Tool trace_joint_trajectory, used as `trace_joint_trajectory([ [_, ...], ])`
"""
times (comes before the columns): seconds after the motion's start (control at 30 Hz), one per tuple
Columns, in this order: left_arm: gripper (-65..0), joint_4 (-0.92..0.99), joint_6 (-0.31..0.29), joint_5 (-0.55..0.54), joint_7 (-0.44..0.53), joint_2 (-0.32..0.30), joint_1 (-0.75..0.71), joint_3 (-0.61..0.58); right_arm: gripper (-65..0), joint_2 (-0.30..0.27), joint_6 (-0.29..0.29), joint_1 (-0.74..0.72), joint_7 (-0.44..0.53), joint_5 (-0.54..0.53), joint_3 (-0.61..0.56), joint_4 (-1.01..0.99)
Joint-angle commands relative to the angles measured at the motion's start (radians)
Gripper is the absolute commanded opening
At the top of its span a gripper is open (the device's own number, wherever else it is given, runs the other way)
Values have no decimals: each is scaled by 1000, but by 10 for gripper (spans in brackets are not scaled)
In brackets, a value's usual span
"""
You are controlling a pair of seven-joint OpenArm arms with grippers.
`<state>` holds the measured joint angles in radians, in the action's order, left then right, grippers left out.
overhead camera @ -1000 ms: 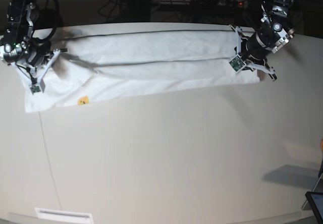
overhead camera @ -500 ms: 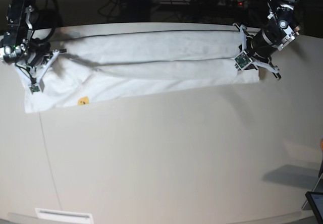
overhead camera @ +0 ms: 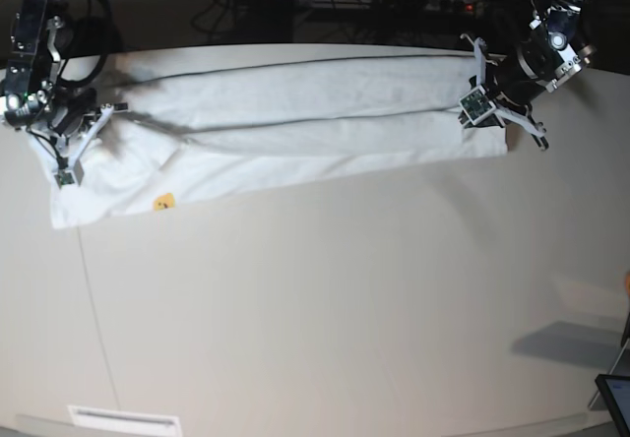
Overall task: Fold the T-shirt properly
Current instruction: 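Grasp the collar end of the folded strip with the left gripper, then lift the collar end with the left gripper and fold it toward the right gripper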
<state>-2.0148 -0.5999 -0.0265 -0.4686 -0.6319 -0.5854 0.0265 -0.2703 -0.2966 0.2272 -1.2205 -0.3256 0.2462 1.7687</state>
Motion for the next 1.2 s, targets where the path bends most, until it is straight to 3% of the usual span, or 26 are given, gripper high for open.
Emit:
trace_joint_trajectory([
  [0.0,-650,-16,10,-5,46,-24,-2,10,-649,-7,3,1,-12,7,0,-3],
  [0.3,-650,-11,10,-5,337,-105,-94,10,-649,-7,3,1,-12,7,6,-3],
  [0.5,-650,-8,10,-5,370,-151,-132,22,-649,-5,3,1,-12,7,6,-5],
  [0.8,-650,-7,10,-5,469,-156,-242,161,-649,-2,4,2,-14,7,6,-5],
  [1.17,-650,50,10,-2,466,-185,-259,177,-649,-1,4,4,-15,7,6,-5],
])
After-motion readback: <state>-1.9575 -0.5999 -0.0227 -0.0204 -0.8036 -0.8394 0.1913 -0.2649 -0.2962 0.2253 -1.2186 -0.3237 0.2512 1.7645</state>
